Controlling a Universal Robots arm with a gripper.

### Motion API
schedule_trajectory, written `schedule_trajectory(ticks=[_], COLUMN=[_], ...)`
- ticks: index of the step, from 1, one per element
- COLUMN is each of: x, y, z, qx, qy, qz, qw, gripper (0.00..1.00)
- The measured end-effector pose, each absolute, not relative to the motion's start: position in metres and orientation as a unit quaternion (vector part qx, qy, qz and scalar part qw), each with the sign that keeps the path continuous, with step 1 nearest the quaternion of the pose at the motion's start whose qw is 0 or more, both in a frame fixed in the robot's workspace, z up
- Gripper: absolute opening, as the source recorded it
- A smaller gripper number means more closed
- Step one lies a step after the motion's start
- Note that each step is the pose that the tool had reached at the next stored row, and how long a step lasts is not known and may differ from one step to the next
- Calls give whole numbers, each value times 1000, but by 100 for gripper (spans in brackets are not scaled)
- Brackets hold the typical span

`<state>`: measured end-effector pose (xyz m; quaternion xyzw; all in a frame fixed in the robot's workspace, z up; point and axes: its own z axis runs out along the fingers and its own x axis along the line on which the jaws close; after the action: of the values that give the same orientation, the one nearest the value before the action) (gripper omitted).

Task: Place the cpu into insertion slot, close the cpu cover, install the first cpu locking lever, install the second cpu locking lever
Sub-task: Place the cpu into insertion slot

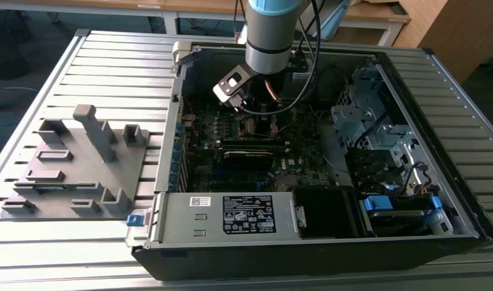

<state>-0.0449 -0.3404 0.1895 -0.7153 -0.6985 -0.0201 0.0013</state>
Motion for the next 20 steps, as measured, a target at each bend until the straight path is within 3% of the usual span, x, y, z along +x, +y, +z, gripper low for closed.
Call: schedule_trajectory(ticks=[8, 9, 20], x=[-45, -45, -45], y=[-340, -340, -340], z=[189, 189, 205], qx=[-715, -715, -715], qy=[-698, -699, -699], qz=[-21, -21, -21], qw=[2, 1, 1], gripper=[55, 60, 60])
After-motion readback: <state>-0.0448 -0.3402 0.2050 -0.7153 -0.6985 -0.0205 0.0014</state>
